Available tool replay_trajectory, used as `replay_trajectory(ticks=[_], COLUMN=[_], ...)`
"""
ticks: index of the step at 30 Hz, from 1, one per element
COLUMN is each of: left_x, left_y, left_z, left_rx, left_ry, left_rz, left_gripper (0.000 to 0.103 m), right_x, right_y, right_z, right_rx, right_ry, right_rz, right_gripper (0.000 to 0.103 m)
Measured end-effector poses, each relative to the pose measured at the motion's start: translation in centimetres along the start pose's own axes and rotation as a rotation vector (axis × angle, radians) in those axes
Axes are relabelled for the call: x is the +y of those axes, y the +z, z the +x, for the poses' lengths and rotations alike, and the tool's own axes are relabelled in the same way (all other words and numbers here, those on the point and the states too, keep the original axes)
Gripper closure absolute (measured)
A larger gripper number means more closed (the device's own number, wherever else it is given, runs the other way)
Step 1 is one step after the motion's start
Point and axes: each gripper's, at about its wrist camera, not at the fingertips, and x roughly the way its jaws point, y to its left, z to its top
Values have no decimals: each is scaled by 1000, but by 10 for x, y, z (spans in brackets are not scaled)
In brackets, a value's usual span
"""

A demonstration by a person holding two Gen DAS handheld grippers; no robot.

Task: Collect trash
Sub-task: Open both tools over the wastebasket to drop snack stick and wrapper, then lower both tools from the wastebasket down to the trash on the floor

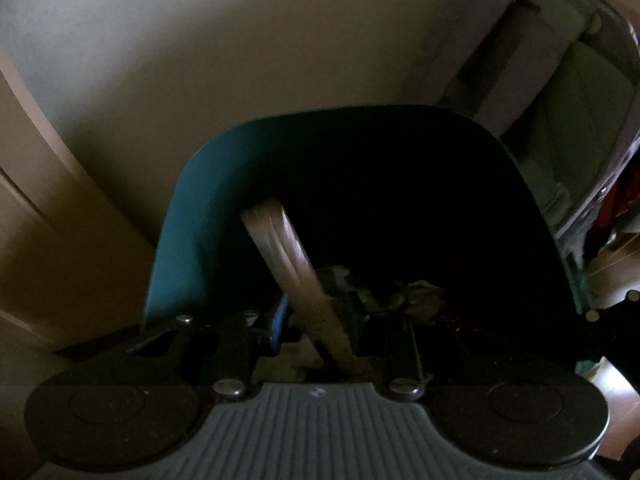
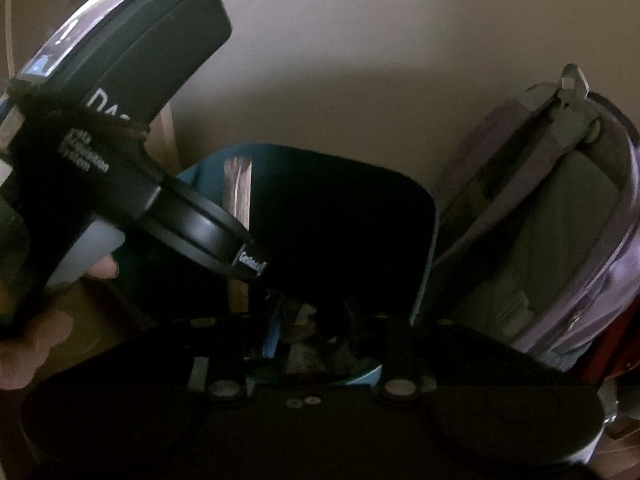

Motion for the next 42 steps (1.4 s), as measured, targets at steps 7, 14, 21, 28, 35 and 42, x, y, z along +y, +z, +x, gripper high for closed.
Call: replay_trajectory(ticks=[7, 14, 21, 28, 35, 42], left_x=[-1, 5, -1, -3, -2, 0], left_y=[-19, -38, -49, -85, -126, -171], left_z=[-25, -78, -118, -168, -193, -199], left_rx=[-57, -114, -165, -197, -200, -198], left_ry=[26, 29, 36, 26, 31, 26], left_rz=[-9, -38, -61, -64, -66, -81], left_gripper=[36, 36, 36, 36, 36, 26], right_x=[4, 11, 22, 26, 31, 39], right_y=[4, -3, -11, -27, -51, -83], right_z=[-23, -66, -116, -152, -174, -189], right_rx=[-29, -62, -99, -128, -131, -121], right_ry=[-1, 10, 22, 43, 66, 103], right_rz=[-1, -1, -3, 7, 6, 19], right_gripper=[66, 61, 56, 50, 46, 40])
